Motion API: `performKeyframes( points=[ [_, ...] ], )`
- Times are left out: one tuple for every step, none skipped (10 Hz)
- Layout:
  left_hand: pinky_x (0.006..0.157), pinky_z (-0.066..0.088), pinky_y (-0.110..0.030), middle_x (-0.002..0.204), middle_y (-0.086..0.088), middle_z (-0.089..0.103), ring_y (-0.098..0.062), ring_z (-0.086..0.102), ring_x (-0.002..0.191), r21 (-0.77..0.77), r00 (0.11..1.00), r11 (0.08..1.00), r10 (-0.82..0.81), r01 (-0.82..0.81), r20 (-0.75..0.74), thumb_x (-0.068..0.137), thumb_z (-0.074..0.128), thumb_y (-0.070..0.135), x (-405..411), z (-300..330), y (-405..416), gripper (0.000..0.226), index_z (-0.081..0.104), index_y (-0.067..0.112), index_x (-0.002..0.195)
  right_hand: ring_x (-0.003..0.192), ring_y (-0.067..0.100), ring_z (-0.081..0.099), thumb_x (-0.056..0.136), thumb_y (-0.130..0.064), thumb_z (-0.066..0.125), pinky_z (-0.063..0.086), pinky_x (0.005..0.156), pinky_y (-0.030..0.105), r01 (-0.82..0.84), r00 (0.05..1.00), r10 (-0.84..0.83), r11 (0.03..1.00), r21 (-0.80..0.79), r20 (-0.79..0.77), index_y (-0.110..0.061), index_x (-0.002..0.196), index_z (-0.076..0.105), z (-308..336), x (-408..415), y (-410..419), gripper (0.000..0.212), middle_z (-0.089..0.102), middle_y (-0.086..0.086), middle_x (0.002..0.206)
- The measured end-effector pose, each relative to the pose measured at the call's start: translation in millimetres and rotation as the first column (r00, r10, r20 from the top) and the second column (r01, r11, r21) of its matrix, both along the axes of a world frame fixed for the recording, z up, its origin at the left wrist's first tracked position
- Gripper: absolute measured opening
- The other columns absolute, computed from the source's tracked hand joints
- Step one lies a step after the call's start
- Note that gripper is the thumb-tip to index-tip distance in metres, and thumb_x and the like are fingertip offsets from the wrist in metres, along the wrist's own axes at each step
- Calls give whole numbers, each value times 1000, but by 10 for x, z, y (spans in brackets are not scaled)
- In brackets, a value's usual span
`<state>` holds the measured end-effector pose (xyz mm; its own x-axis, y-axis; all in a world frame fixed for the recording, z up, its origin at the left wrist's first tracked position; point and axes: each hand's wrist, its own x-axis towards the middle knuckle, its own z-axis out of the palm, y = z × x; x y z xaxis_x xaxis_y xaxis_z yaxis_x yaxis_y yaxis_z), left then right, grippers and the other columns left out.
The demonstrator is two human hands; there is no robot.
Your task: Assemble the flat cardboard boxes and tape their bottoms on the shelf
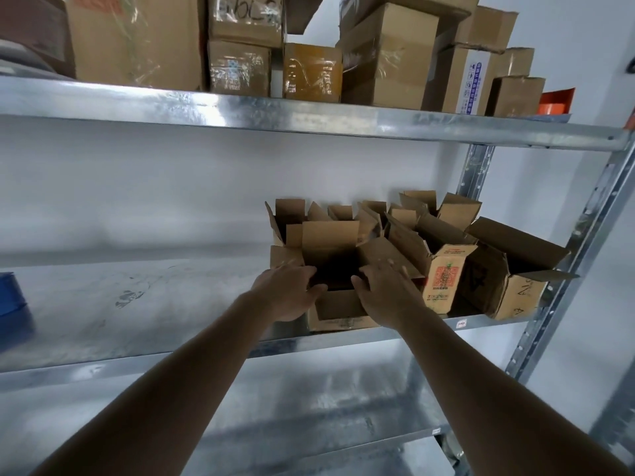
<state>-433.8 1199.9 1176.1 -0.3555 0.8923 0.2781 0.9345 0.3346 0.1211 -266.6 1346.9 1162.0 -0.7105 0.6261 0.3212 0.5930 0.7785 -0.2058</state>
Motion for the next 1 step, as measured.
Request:
performKeyframes(
  points=[
    [87,60,-38,115,5,67,-15,65,96,45,1000,999,2,-1,-14,104,46,54,102,111,-103,36,63,26,120,130,27,53,107,-54,36,40,116,52,-39,997,42,997,60,-57,-27,124,64,131,-33,-204,42,62,3,132]
  ],
)
